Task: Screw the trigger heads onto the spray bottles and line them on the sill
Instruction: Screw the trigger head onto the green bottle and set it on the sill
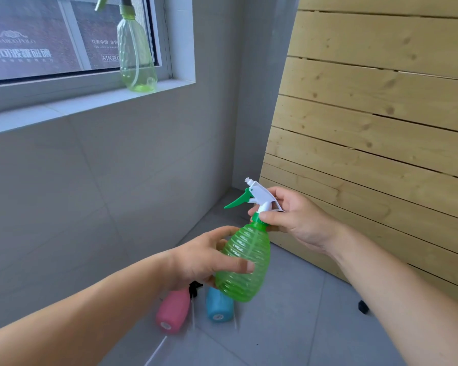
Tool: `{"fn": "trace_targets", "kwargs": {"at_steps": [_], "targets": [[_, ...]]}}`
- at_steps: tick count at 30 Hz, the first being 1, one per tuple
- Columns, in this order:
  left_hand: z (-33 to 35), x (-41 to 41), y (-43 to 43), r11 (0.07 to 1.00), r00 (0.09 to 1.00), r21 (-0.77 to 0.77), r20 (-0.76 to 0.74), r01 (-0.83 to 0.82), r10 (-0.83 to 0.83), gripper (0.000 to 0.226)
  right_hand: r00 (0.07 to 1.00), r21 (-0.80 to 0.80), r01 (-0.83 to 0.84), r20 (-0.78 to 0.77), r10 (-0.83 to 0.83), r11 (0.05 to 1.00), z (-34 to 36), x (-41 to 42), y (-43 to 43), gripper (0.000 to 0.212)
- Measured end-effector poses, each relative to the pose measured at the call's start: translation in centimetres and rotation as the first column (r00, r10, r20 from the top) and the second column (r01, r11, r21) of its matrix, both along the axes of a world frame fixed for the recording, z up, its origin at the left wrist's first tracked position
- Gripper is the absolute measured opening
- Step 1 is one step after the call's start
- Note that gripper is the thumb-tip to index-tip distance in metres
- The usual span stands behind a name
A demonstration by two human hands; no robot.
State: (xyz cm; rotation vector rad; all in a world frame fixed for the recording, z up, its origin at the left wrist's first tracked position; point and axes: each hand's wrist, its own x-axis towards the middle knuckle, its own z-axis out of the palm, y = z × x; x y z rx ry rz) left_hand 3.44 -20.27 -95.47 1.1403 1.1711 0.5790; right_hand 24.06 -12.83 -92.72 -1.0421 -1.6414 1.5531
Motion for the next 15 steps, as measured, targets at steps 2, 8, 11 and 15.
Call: {"fn": "trace_targets", "kwargs": {"at_steps": [2, 8, 11, 15], "targets": [[0.1, -0.1, 0.0, 1.000, 1.000, 0.005, 0.002, -0.001, 0.001, 0.061, 0.999, 0.040, -0.025, 0.027, 0.024, 0.999, -0.1, 0.3, 0.2, 0.041], [0.0, 0.2, 0.2, 1.000, 1.000, 0.008, -0.030, -0.002, 0.002, 0.059, 0.967, 0.202, 0.018, 0.246, -0.069, 0.979, -0.7, -0.1, 0.4, 0.042], [0.4, 0.3, 0.2, 1.000, 0.999, -0.001, -0.035, 0.020, -0.020, 0.058, 0.956, 0.262, 0.065, 0.260, -0.136, 0.963, -1.2, -0.5, 0.3, 0.032], [0.7, 0.3, 0.4, 1.000, 0.999, 0.008, -0.033, 0.024, -0.023, 0.055, 0.999, 0.064, 0.003, 0.044, -0.006, 0.998, -0.9, 0.0, 0.5, 0.028]]}}
